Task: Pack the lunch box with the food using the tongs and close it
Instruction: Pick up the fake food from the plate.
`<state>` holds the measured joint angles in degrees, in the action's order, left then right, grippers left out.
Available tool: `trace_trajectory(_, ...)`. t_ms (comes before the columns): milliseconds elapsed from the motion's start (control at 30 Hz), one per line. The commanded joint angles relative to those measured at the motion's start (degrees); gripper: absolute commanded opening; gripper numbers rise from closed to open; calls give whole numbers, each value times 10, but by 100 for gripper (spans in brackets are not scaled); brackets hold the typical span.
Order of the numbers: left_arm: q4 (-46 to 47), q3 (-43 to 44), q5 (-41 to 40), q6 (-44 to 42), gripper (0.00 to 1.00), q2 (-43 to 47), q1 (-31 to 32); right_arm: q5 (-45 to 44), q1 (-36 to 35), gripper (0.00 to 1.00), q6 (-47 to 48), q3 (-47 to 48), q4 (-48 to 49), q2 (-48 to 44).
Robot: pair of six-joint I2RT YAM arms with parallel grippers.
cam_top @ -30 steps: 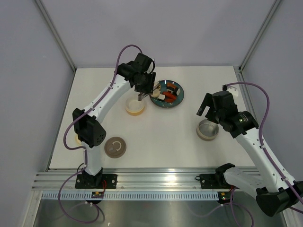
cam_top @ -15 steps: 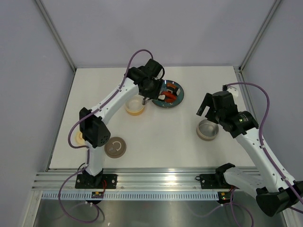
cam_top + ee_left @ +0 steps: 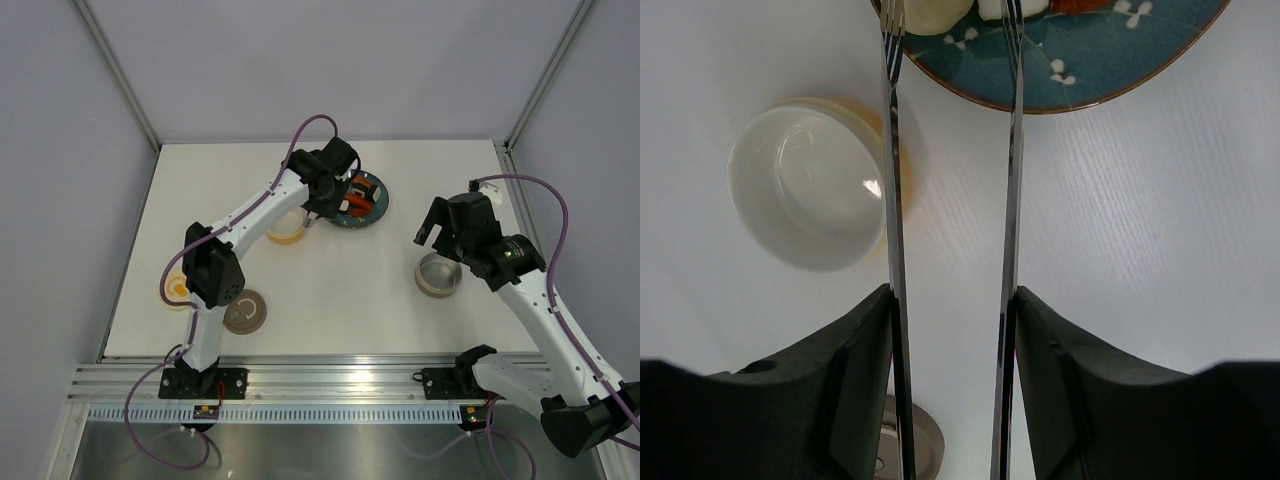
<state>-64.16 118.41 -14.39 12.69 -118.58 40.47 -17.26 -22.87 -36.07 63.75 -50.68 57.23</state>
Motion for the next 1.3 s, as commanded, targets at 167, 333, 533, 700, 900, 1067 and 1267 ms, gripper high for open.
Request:
trace_trajectory(167,32,11,-32,-21,51,-4,1,4,-1,100,-8,3,11,2)
trace_trajectory(333,45,11,-40,-33,51,-14,1,5,-1,99,-9,3,13,2)
trace_trajectory(533,41,24,-50,-42,51,-37,0,6,-1,99,-9,2,12,2)
trace_trajectory(700,38,24,-40,-38,49,-44,0,6,-1,99,-9,4,11,1)
trace_trajectory(900,35,23,-32,-36,28,-36,0,7,-1,100,-9,3,11,1)
trace_trajectory(1067,30,23,-10,-34,5,-5,0,9,-1,100,-12,4,12,2)
trace_trajectory(1267,21,19,2,-26,0,41,0,13,-1,99,-14,4,16,6)
